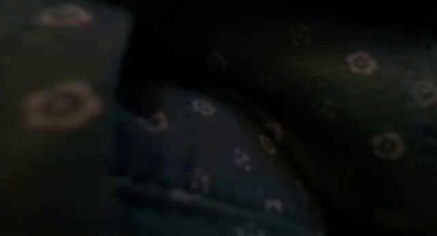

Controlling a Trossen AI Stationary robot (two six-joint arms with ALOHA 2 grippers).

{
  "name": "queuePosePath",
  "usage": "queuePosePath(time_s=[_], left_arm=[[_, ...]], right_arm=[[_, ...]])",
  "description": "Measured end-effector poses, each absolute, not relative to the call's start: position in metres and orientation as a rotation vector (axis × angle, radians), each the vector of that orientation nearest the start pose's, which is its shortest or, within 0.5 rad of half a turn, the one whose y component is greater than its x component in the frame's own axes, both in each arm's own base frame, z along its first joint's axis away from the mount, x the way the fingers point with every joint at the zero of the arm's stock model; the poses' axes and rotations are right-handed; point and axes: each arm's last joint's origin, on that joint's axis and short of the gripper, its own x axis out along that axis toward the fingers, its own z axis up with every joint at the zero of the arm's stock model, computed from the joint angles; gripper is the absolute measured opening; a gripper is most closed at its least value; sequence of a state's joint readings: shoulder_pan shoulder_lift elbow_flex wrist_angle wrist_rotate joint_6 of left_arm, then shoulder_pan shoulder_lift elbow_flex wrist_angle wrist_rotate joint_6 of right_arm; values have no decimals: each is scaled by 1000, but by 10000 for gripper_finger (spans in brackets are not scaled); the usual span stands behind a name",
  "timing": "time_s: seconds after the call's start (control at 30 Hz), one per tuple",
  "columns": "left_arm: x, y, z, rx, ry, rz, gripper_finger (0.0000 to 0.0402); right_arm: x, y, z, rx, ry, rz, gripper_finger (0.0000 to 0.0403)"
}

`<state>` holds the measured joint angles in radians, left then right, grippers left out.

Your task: Sort clothes

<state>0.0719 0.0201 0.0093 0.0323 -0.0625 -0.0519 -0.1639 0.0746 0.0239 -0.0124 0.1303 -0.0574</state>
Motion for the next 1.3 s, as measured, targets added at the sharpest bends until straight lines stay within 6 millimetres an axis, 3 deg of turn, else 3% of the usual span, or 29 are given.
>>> queuePosePath(time_s=[1.13,1.3], left_arm=[[98,9,168,-52,-25,134,171],[98,9,168,71,-14,135,171]], right_arm=[[99,-20,165,-56,71,-292,237],[99,-20,165,-54,70,-292,237]])
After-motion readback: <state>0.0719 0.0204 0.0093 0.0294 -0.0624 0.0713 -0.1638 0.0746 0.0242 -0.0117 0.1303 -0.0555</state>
